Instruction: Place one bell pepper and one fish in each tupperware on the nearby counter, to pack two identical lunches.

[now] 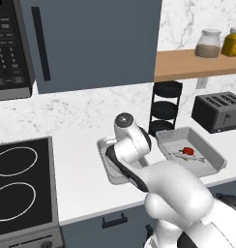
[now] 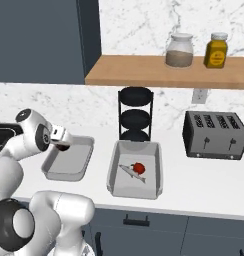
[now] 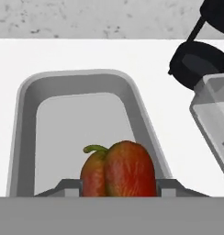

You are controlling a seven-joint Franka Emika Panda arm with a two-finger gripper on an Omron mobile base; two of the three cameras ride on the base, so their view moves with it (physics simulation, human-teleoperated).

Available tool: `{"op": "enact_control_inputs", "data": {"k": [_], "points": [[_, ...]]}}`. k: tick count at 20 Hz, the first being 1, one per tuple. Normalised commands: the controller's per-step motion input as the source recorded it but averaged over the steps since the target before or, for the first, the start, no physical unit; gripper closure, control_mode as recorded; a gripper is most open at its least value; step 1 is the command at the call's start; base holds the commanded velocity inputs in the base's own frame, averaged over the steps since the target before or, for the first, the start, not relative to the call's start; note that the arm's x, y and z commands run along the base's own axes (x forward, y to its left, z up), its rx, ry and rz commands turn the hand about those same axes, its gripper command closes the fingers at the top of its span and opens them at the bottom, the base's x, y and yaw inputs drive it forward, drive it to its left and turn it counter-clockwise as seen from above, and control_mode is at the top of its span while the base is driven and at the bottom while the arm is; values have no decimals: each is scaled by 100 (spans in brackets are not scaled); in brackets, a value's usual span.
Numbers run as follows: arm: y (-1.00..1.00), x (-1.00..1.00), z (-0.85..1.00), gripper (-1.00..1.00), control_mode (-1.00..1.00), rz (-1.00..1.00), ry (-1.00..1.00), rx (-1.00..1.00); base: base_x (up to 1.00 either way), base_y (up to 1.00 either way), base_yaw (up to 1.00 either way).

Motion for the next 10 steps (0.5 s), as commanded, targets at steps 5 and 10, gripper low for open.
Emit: {"op": "enact_control_inputs", "data": {"k": [5,10], "points": [[1,43,-49,100,-100,0,9,1,0,0,0],[7,20,-40,-100,-100,1,1,0,0,0,0]]}}
